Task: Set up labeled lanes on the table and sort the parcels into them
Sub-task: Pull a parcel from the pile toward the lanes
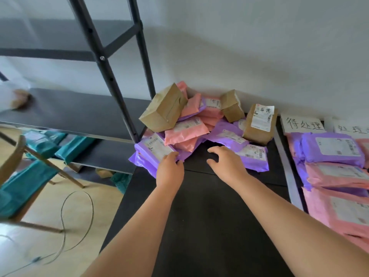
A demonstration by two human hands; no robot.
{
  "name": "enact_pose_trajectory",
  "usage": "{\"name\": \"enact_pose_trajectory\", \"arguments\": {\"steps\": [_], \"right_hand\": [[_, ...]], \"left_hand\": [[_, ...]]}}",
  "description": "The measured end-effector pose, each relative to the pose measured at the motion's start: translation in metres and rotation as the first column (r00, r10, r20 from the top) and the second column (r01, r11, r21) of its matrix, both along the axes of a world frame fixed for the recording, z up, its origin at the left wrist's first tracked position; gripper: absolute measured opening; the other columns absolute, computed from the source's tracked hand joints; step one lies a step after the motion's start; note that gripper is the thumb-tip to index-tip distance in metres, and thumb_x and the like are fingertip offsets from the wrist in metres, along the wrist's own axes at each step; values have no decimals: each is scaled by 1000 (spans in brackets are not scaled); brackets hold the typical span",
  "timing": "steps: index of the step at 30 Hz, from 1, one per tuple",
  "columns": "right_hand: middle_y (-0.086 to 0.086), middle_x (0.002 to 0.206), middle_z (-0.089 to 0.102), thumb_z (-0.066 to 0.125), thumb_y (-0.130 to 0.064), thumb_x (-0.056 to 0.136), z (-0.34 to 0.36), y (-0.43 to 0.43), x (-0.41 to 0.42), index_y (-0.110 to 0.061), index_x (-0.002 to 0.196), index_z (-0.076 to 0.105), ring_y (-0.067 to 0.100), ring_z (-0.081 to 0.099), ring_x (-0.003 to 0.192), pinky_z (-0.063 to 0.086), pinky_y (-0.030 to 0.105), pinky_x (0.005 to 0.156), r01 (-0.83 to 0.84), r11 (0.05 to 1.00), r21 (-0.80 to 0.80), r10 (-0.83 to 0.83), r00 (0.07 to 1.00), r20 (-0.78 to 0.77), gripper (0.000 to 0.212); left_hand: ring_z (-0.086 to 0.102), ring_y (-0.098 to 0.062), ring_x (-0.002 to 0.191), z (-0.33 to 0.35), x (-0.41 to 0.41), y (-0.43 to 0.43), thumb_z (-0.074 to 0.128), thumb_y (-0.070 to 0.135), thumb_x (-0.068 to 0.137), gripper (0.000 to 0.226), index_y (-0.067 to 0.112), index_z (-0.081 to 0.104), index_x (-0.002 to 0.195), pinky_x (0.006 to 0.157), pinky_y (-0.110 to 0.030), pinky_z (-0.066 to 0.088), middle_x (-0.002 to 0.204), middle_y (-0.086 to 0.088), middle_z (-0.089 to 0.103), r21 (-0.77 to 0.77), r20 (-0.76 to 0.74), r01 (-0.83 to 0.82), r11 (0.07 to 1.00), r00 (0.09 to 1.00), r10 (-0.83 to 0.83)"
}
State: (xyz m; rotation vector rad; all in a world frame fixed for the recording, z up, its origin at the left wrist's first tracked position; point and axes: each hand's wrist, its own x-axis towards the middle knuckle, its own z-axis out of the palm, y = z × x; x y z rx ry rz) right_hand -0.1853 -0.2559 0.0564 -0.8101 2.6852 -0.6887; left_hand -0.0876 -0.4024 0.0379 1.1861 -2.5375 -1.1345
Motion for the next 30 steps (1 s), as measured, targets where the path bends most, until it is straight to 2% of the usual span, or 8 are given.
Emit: {"name": "enact_pose_trajectory", "arguments": {"steps": [6,11,13,15,17,21,26,30], "right_hand": [[2,133,58,60,-29,96,-31,-85,12,-19,136,54,24,56,119,44,40,99,-1,999,46,-2,997,75,41],[3,139,55,54,-32,100,-56,-130,6,-18,141,48,27,53,125,42,40,98,-16,990,137,-3,990,138,45],[2,142,53,51,-32,101,-67,-143,1,-18,144,44,27,51,127,41,41,98,-21,985,171,-6,987,159,46],[2,143,51,49,-33,102,-79,-154,-6,-18,145,41,27,50,129,40,42,99,-32,977,209,-4,985,172,47],[3,141,52,48,-34,102,-89,-164,-14,-18,144,41,28,50,127,40,42,99,-35,970,240,-12,982,189,45],[5,136,55,44,-32,103,-97,-182,-26,-18,139,45,29,53,120,43,43,99,-29,963,269,-41,967,251,38],[4,132,58,49,-29,101,-100,-185,-26,-18,133,52,29,55,117,44,45,98,-47,965,259,-14,973,229,33],[4,118,64,56,-23,97,-94,-181,-21,-15,117,59,26,61,102,52,47,89,-55,973,225,8,979,205,21]], "left_hand": [[59,-25,114,-29,21,-80,47,16,99,41,20,51,140,87,-29,45,139,-2,55,83,59,-65,994,996,60],[53,-27,126,-51,18,-115,49,14,100,45,15,45,144,100,-33,44,141,-8,53,140,83,-64,988,995,52],[55,-29,123,-61,10,-123,46,17,102,47,16,40,148,92,-33,46,141,-10,53,168,147,-67,984,988,42],[61,-31,108,-70,0,-129,41,19,103,45,18,37,149,77,-32,47,134,-11,58,189,227,-83,978,973,39],[61,-31,102,-76,-6,-131,41,20,103,43,16,40,146,74,-31,46,131,-10,59,226,245,-110,968,968,53],[61,-29,114,-79,-6,-131,48,21,100,39,13,50,139,85,-30,46,129,-8,62,285,189,-177,942,974,126],[58,-15,86,-76,-6,-132,51,27,98,39,18,55,136,57,-22,39,127,3,65,314,190,-266,911,958,214],[56,-12,71,-78,-4,-125,57,28,96,30,12,66,120,51,-23,36,109,-2,70,335,172,-369,867,929,329]]}}
